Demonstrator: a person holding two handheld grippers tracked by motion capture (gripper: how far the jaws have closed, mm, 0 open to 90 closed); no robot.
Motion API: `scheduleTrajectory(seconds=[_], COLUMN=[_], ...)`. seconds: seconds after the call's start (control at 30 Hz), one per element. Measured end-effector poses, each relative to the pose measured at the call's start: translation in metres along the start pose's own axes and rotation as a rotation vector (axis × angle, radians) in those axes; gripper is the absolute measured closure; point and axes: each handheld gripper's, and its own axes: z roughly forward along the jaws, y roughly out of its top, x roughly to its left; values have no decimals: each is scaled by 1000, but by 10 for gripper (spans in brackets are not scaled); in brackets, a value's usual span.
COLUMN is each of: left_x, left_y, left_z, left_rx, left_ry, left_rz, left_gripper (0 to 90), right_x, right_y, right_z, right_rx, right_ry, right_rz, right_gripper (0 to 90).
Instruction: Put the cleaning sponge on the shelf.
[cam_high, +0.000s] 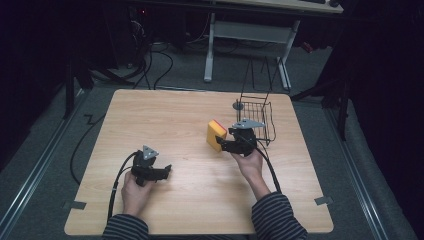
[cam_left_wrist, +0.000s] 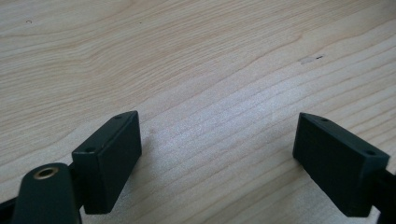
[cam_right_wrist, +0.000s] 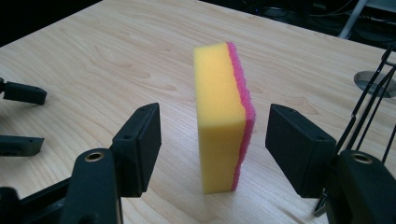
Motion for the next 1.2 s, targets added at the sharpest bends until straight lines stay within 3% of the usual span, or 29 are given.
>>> scheduleTrajectory(seconds=[0.3, 0.6, 1.2], left_x=[0, 0, 0], left_y=[0, 0, 0], left_z=[0, 0, 0], left_rx=[0, 0, 0], left_ry=[0, 0, 0], left_rz=[0, 0, 0], left_gripper=[160, 160, 160], right_x=[-4, -4, -3], right_y=[-5, -7, -10], right_z=[15, 25, 28], right_rx=[14, 25, 37], right_ry=[-1, 0, -20], right_rz=[38, 43, 11], right_gripper=[370, 411, 579])
